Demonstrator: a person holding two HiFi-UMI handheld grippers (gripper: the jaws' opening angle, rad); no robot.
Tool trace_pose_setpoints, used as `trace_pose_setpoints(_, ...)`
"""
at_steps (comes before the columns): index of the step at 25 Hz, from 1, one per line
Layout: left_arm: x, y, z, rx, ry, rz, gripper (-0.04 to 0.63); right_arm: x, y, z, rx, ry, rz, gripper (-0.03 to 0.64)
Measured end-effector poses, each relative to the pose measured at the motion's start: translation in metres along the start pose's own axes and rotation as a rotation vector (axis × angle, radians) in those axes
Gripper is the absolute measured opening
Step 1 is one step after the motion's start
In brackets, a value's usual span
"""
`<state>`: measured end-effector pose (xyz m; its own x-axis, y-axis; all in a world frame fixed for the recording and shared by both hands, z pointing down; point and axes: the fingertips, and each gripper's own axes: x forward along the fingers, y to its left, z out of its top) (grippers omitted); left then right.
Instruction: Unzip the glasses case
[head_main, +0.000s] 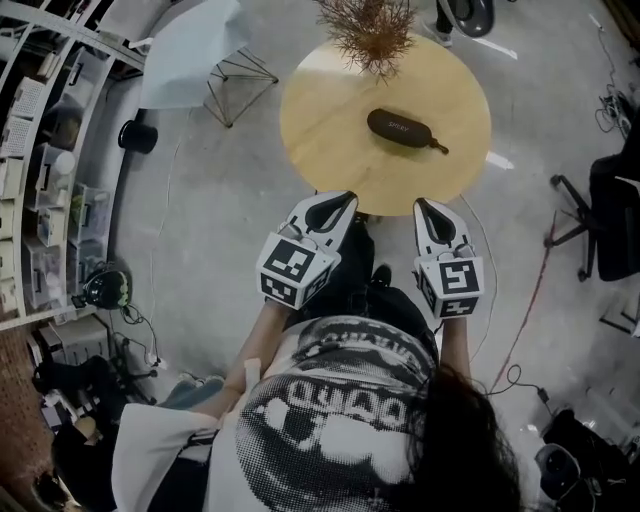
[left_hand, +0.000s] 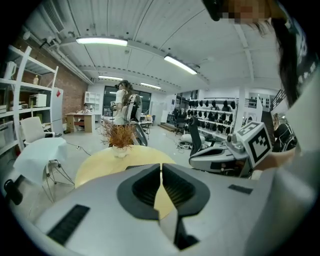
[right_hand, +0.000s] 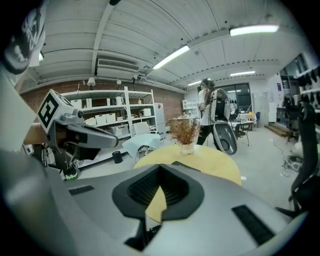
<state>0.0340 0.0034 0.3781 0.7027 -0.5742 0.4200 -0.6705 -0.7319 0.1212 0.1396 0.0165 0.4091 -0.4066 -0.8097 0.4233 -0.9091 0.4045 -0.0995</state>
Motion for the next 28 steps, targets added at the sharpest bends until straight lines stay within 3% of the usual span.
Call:
trace_pose_setpoints(7,0.043,0.046,0.027,0.076,-0.020,-0.092,0.020,0.055,-0.024,0.009,-0.006,0.067,-0.025,0.000)
trace_pose_setpoints(17,0.100,0.111,0.003,0.149,0.098,-0.205,0.020,0.109,-0.057,-0.008,-0.027,0.220,-0.097,0.012)
trace_pose_setpoints(20,0.113,0.125,-0.007,0.138,0.119,-0.227,0.020,0.127,-0.069,-0.017,-0.069,0.288,-0.084,0.043)
trace_pose_setpoints(28,0.128,0.136,-0.021,0.131,0.157,-0.342,0.020,0.185,-0.090,-0.041,-0.272,0.512,0.082,0.226)
